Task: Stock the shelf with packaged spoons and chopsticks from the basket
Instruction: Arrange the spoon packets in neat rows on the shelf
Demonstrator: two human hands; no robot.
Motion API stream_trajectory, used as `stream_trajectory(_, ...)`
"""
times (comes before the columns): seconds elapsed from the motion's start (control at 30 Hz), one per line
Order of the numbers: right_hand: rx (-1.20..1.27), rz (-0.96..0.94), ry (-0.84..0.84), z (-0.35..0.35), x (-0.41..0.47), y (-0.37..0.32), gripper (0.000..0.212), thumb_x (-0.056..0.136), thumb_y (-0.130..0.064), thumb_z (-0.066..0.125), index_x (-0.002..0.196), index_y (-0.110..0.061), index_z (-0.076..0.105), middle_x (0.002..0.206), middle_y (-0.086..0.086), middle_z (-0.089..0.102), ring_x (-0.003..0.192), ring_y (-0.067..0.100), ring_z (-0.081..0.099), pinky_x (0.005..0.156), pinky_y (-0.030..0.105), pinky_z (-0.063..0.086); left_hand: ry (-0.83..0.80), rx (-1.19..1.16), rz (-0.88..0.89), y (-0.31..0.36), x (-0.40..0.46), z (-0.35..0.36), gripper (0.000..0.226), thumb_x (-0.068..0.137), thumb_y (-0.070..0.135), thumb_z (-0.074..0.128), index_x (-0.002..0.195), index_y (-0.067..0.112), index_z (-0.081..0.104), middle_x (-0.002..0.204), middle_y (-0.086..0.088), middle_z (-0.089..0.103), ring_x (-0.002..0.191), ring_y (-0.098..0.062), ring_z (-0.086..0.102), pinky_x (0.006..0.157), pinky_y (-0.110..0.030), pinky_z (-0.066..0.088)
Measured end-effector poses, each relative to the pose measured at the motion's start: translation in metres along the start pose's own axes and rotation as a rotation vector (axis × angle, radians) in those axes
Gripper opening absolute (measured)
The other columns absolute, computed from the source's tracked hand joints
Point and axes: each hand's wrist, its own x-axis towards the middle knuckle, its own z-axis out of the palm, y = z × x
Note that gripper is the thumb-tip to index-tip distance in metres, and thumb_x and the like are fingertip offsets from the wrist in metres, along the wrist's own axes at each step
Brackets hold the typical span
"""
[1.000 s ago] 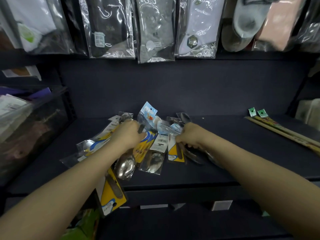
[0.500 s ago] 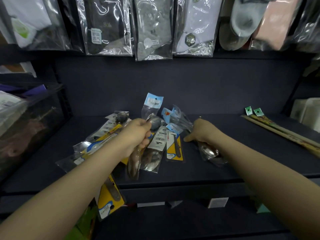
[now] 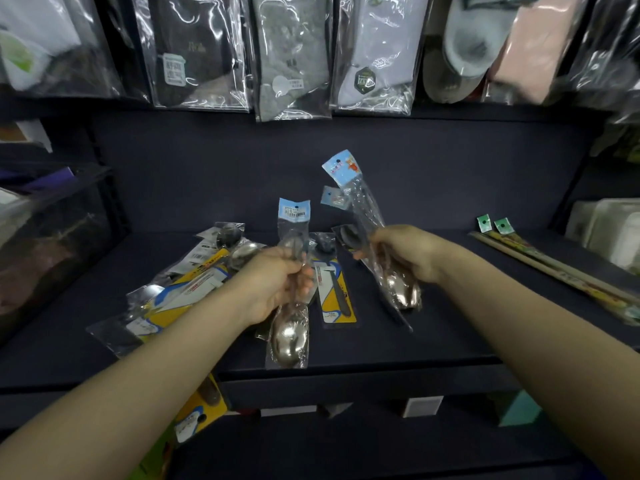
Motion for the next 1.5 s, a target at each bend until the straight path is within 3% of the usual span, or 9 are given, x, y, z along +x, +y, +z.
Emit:
stream_trajectory(0.27, 0.322, -0.045, -0.094, 0.023, -0.015, 0.009, 0.015, 0.083, -0.026, 0.068, 0.078, -0.015, 0.059, 0.047, -0.006, 0.045, 0.039, 0.007, 0.040, 0.040, 0.021, 0.039, -0.006, -0.059, 0.134, -0.001, 0.009, 0.033, 0.006, 0.091, 0.005, 0.050, 0.095, 0.008, 0.051, 0.087, -0.005, 0.067, 0.079, -0.018, 0.064, 0.068, -0.027, 0.054)
stream_trajectory(0.4, 0.286, -0.106, -0.149, 0.022, -0.022, 0.009, 0.011, 0.083, -0.024, 0.067, 0.084, -0.013, 0.065, 0.057, -0.004, 0.057, 0.044, 0.005, 0.040, 0.041, 0.017, 0.036, 0.016, -0.016, 0.198, -0.002, 0.015, 0.050, 0.015, 0.086, 0.004, 0.057, 0.073, 0.012, 0.055, 0.067, -0.004, 0.064, 0.061, -0.014, 0.060, 0.061, -0.026, 0.049)
stream_trajectory(0.6, 0.416, -0.132, -0.058, -0.009, -0.028, 0.006, 0.020, 0.089, -0.013, 0.060, 0.071, -0.005, 0.062, 0.055, 0.006, 0.060, 0.048, 0.018, 0.056, 0.052, 0.030, 0.050, -0.145, 0.302, 0.357, -0.005, 0.018, 0.069, 0.007, 0.083, 0.016, 0.065, 0.077, 0.018, 0.069, 0.083, -0.004, 0.070, 0.079, -0.017, 0.065, 0.076, -0.027, 0.053)
stream_trajectory(0.77, 0.397, -0.076, 0.162, -0.052, -0.016, 0.012, 0.026, 0.094, -0.015, 0.052, 0.069, -0.009, 0.055, 0.040, -0.001, 0.059, 0.037, 0.012, 0.058, 0.044, 0.023, 0.052, -0.189, 0.950, 0.541, -0.009, 0.041, 0.088, 0.028, 0.096, 0.021, 0.040, 0.108, 0.010, 0.062, 0.106, 0.000, 0.062, 0.102, -0.013, 0.055, 0.080, -0.014, 0.037)
stream_trajectory(0.87, 0.300, -0.039, 0.237, -0.073, -0.003, 0.018, 0.029, 0.096, -0.020, 0.048, 0.068, -0.012, 0.048, 0.046, 0.003, 0.049, 0.032, 0.011, 0.051, 0.040, 0.020, 0.044, -0.459, 1.444, 0.495, -0.024, 0.063, 0.095, 0.044, 0.097, 0.030, 0.035, 0.138, 0.015, 0.035, 0.149, -0.006, 0.032, 0.138, -0.020, 0.027, 0.108, -0.022, 0.021)
stream_trajectory(1.0, -0.196, -0.037, 0.281, -0.088, 0.023, 0.029, 0.030, 0.093, -0.032, 0.049, 0.091, -0.002, 0.054, 0.073, 0.010, 0.052, 0.062, 0.021, 0.052, 0.059, 0.031, 0.041, -0.572, 1.738, 0.422, -0.024, 0.078, 0.092, 0.058, 0.095, 0.048, 0.028, 0.146, 0.029, 0.009, 0.157, 0.005, 0.000, 0.144, -0.014, -0.001, 0.115, -0.028, 0.002)
stream_trajectory(1.13, -0.701, -0.041, 0.285, -0.088, 0.045, 0.030, 0.050, 0.093, -0.025, 0.051, 0.128, 0.005, 0.033, 0.127, 0.024, 0.052, 0.118, 0.036, 0.051, 0.091, 0.034, 0.040, -0.609, 1.696, 0.409, -0.022, 0.069, 0.070, 0.056, 0.094, 0.047, 0.033, 0.145, 0.034, 0.012, 0.157, 0.010, 0.001, 0.143, -0.007, -0.001, 0.116, -0.026, 0.006)
stream_trajectory(1.37, -0.921, -0.045, 0.243, -0.053, 0.081, 0.034, 0.053, 0.092, -0.020, 0.052, 0.135, 0.003, 0.031, 0.140, 0.024, 0.036, 0.127, 0.038, 0.040, 0.102, 0.041, 0.037, -0.481, 1.543, 0.455, -0.011, 0.032, 0.032, 0.040, 0.094, 0.033, 0.044, 0.133, 0.025, 0.045, 0.147, 0.012, 0.035, 0.134, -0.002, 0.031, 0.113, -0.023, 0.023)
stream_trajectory(1.5, -1.058, -0.319, 0.332, -0.017, 0.072, 0.026, 0.056, 0.091, -0.037, 0.051, 0.136, -0.007, 0.037, 0.144, 0.018, 0.031, 0.133, 0.036, 0.029, 0.108, 0.045, 0.028, -0.262, 1.375, 0.617, -0.003, -0.003, 0.004, 0.051, 0.087, 0.046, 0.040, 0.130, 0.021, 0.049, 0.137, 0.013, 0.044, 0.127, 0.000, 0.037, 0.106, -0.012, 0.026)
